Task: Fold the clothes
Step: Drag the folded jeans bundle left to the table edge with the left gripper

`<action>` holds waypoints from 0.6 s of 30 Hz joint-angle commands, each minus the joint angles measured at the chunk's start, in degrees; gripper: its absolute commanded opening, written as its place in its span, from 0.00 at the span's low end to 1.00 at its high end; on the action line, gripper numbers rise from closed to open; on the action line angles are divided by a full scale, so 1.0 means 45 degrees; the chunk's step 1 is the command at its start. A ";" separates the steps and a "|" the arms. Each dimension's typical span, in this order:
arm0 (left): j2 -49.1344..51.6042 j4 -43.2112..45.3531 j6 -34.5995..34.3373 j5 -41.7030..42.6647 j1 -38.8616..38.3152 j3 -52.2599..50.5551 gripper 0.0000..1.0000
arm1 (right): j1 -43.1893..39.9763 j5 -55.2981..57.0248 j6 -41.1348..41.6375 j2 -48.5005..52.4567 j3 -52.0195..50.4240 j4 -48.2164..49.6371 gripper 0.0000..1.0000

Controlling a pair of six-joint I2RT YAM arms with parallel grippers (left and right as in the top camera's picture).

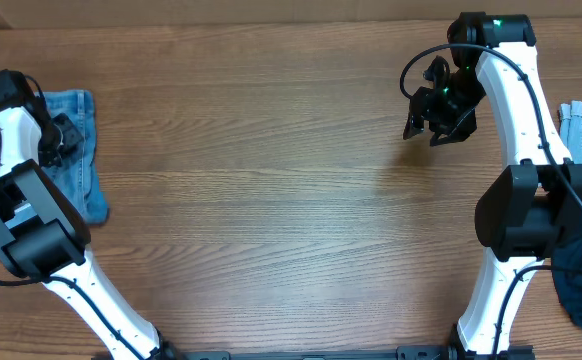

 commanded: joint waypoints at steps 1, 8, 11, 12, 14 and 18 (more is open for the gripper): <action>0.0680 0.0369 0.0107 0.1001 -0.0248 0.0199 0.19 | 0.0049 0.0034 0.0282 -0.0714 0.0325 0.0126 0.57; 0.0248 -0.2443 0.0675 0.0986 -0.0374 0.2939 0.24 | 0.0049 0.0044 0.0272 -0.0714 0.0325 0.0262 0.57; -0.0355 -0.4449 0.0680 0.1491 -0.0772 0.5333 0.37 | 0.0049 0.0044 0.0267 -0.0714 0.0325 0.0325 0.57; -0.0568 -0.5348 0.0690 0.2249 -0.1030 0.6130 0.46 | 0.0049 0.0044 0.0272 -0.0714 0.0325 0.0335 0.57; -0.0695 -0.6397 0.0680 0.2603 -0.1540 0.6572 0.45 | 0.0049 0.0044 0.0267 -0.0714 0.0325 0.0403 0.57; -0.0267 -0.7125 0.0981 0.2579 -0.2458 0.5741 0.48 | 0.0049 0.0049 0.0219 -0.0714 0.0325 0.0398 0.57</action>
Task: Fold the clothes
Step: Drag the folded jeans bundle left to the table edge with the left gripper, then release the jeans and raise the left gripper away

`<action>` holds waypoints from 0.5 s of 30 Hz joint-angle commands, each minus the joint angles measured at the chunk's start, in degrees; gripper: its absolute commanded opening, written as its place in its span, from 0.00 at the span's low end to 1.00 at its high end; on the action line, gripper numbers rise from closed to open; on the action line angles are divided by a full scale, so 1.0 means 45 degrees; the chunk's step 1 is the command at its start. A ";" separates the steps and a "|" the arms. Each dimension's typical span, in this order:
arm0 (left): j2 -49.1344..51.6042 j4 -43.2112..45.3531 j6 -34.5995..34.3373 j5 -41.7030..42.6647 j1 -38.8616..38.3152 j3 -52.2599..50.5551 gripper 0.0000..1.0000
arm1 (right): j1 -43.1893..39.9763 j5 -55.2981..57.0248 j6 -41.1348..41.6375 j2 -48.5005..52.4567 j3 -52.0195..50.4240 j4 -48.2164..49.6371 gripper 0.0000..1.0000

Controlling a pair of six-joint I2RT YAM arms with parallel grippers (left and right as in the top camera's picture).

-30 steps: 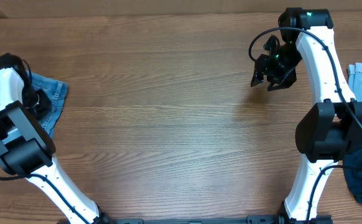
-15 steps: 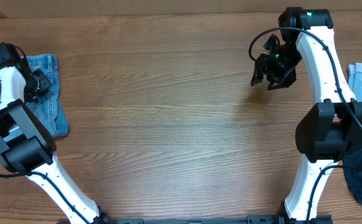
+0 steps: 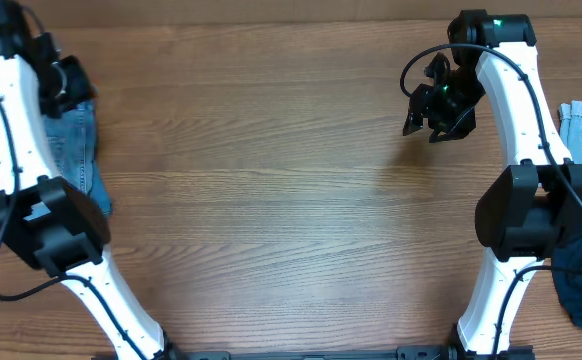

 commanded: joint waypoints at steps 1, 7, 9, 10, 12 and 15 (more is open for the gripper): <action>0.0393 -0.0257 0.0413 0.0437 -0.0714 -0.1010 0.53 | 0.0049 0.0044 -0.0010 -0.0699 0.0325 0.0039 0.57; 0.0495 -0.0170 0.0267 0.0185 -0.0408 -0.4095 0.57 | 0.0049 0.0039 -0.0010 -0.0699 0.0325 -0.0034 0.57; 0.0500 0.0185 0.0267 -0.0563 -0.0350 -0.4852 0.58 | 0.0049 0.0039 -0.0005 -0.0699 0.0325 -0.0068 0.57; 0.0500 0.0636 0.0272 -0.1098 -0.0355 -0.5314 0.61 | 0.0049 0.0039 -0.0005 -0.0699 0.0325 -0.0107 0.57; 0.0525 0.1705 0.0272 -0.2161 -0.0355 -0.6105 0.69 | 0.0049 0.0039 -0.0005 -0.0699 0.0325 -0.0155 0.57; 0.0534 0.2409 0.0272 -0.2701 -0.0355 -0.6547 0.70 | 0.0049 0.0039 0.0000 -0.0699 0.0325 -0.0204 0.57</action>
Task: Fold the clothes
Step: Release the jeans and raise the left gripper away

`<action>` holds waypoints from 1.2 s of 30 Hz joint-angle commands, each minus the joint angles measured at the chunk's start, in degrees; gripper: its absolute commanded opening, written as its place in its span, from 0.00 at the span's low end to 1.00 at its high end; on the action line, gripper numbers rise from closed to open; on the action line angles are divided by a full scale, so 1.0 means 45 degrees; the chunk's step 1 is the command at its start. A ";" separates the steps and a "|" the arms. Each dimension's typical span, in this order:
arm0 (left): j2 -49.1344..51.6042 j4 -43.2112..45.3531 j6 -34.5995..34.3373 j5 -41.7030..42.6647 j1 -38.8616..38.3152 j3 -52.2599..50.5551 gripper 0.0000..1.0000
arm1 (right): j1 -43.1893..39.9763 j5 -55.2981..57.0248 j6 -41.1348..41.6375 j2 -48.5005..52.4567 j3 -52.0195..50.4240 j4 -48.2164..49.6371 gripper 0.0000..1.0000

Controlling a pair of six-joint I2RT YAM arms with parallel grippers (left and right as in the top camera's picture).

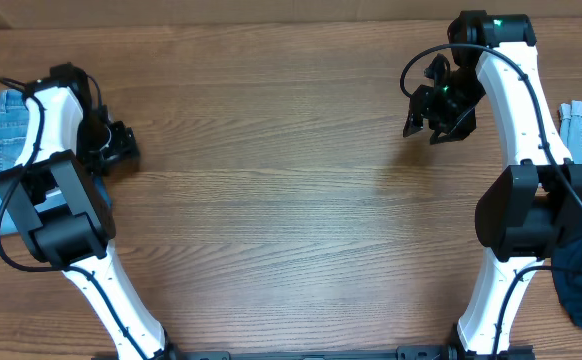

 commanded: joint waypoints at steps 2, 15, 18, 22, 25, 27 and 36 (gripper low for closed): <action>0.0044 0.0709 0.0039 -0.2181 0.0000 -0.0471 0.69 | 0.0049 0.0044 -0.0005 -0.0699 0.0325 -0.0053 0.57; 0.0044 0.2633 -0.0010 -0.4357 0.0194 -0.0471 0.69 | 0.0049 0.0034 0.0097 -0.0699 0.0325 -0.0005 0.57; 0.0044 0.2356 -0.0010 -0.4357 0.0457 -0.0471 0.69 | 0.0049 0.0034 0.0097 -0.0699 0.0325 0.0000 0.57; 0.0044 0.2346 -0.0010 -0.4318 0.0821 -0.0471 0.70 | 0.0049 0.0034 0.0097 -0.0699 0.0325 0.0000 0.57; 0.0029 0.2395 0.0000 -0.3521 0.0845 -0.0423 0.88 | 0.0049 0.0039 0.0097 -0.0699 0.0325 0.0136 0.57; -0.0126 0.2385 0.0063 -0.3327 0.0539 -0.0291 0.94 | 0.0049 0.0044 0.0092 -0.0699 0.0325 0.0418 0.62; -0.2890 0.1817 0.1049 -0.1574 -0.1496 0.0063 1.00 | 0.0034 0.0097 -0.0379 -0.0699 0.0325 0.3167 0.73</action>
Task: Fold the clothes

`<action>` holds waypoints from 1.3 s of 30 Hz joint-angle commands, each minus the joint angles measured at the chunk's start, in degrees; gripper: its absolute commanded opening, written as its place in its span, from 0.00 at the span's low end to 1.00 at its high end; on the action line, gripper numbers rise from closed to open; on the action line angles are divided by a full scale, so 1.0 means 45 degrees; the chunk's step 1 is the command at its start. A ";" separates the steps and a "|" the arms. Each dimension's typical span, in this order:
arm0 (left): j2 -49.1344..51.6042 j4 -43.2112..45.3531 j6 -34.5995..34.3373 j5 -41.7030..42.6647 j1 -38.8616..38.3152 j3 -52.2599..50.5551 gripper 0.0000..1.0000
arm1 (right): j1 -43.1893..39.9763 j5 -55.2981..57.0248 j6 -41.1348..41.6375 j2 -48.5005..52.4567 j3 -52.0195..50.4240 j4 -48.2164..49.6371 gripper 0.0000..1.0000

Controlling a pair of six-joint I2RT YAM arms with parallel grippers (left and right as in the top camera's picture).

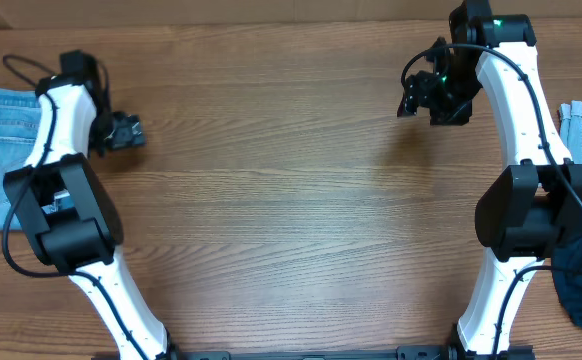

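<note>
Folded light-blue jeans lie flat at the table's far left, partly cut off by the frame edge. My left gripper (pixel 126 132) hovers over bare wood just right of them, open and empty. At the far right side my right gripper (pixel 426 98) hangs open with nothing in it. More clothes wait at the right edge: a light denim piece and a dark blue garment, both partly hidden behind the right arm.
The wooden table (pixel 271 190) shows bare wood between the two arms. Both arm bases stand at the near edge, left and right.
My left gripper has shifted slightly up and right, a little farther from the jeans. The jeans now show more fully at the left edge. My right gripper has moved slightly toward the far edge.
First my left gripper was down on the folded jeans at the far left. Then it stood at their far end near the table corner. Later it was off the jeans over bare wood, empty. Now the jeans lie alone at the left edge. The right gripper stayed open throughout.
</note>
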 commanded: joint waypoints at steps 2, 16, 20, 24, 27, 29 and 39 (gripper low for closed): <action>-0.3138 0.0058 0.0806 0.0651 -0.1122 0.0403 1.00 | 0.0034 0.0083 -0.0447 -0.0699 0.0325 0.1977 0.77; -0.4566 -0.0481 0.1243 0.5838 -0.1715 0.1146 1.00 | -0.0724 0.0612 -0.0942 -0.1734 0.0452 0.3730 1.00; -0.5406 -0.1205 0.0884 0.5809 -0.1753 0.1773 1.00 | -0.1015 0.1146 -0.0865 -0.3492 0.0432 0.2934 1.00; -0.7096 -0.1996 0.1486 0.5761 -0.1792 0.1681 1.00 | -0.1010 0.1569 -0.0593 -0.5615 0.0321 0.2132 1.00; -0.9136 -0.1647 0.1549 0.5591 -0.1899 0.0296 1.00 | -0.1010 0.1569 -0.0408 -0.8412 -0.1307 0.2317 1.00; -1.0224 -0.1462 0.1554 0.5629 -0.1923 -0.0675 1.00 | -0.1010 0.1569 -0.0486 -1.0108 -0.2783 0.2754 1.00; -1.9234 0.1807 0.1112 0.5872 -0.2934 -0.9670 1.00 | -0.1010 0.1559 -0.0699 -2.0886 -1.2337 0.4566 1.00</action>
